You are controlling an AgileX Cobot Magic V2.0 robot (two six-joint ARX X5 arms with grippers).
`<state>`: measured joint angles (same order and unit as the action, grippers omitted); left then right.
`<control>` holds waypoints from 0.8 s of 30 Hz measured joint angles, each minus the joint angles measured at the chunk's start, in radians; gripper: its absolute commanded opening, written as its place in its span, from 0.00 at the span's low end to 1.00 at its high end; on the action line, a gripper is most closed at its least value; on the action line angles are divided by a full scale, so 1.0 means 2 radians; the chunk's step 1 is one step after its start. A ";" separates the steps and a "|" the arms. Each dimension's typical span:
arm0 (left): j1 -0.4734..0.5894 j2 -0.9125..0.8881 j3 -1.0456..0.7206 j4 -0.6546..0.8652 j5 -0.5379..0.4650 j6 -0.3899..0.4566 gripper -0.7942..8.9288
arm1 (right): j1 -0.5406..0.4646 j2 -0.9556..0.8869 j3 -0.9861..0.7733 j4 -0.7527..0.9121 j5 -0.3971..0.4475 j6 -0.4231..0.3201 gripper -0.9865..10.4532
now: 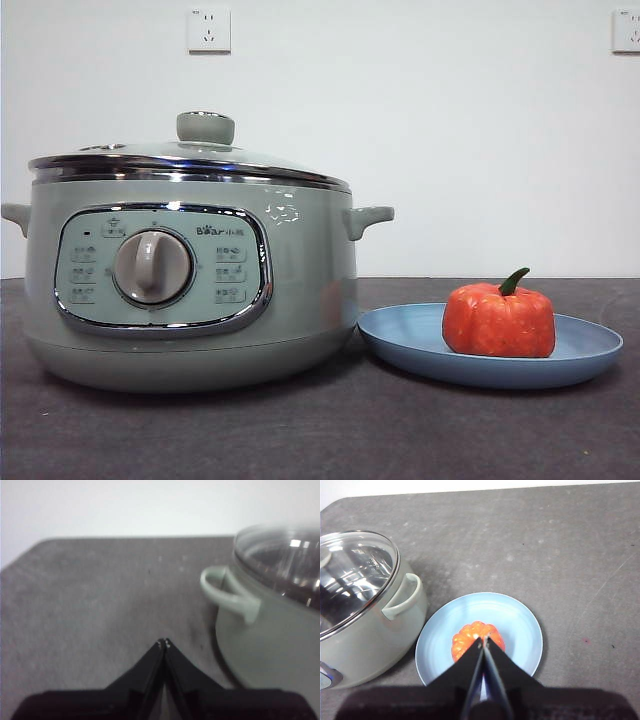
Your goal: Take the pumpkin out from the steamer,put the pumpkin in the blue plate,close the lid
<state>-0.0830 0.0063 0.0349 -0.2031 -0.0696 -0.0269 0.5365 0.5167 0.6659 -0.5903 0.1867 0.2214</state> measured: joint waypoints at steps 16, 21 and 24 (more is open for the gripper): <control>0.001 -0.001 -0.002 -0.007 -0.001 0.000 0.08 | 0.000 0.000 0.000 0.000 0.000 0.000 0.09; 0.001 -0.001 -0.002 -0.007 -0.001 0.000 0.08 | 0.000 0.000 0.000 0.000 0.000 0.000 0.09; 0.001 -0.001 -0.002 -0.007 -0.001 0.000 0.08 | 0.000 0.000 0.000 0.000 0.000 0.000 0.09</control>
<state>-0.0814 0.0051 0.0307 -0.2169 -0.0711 -0.0277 0.5365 0.5167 0.6659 -0.5907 0.1867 0.2214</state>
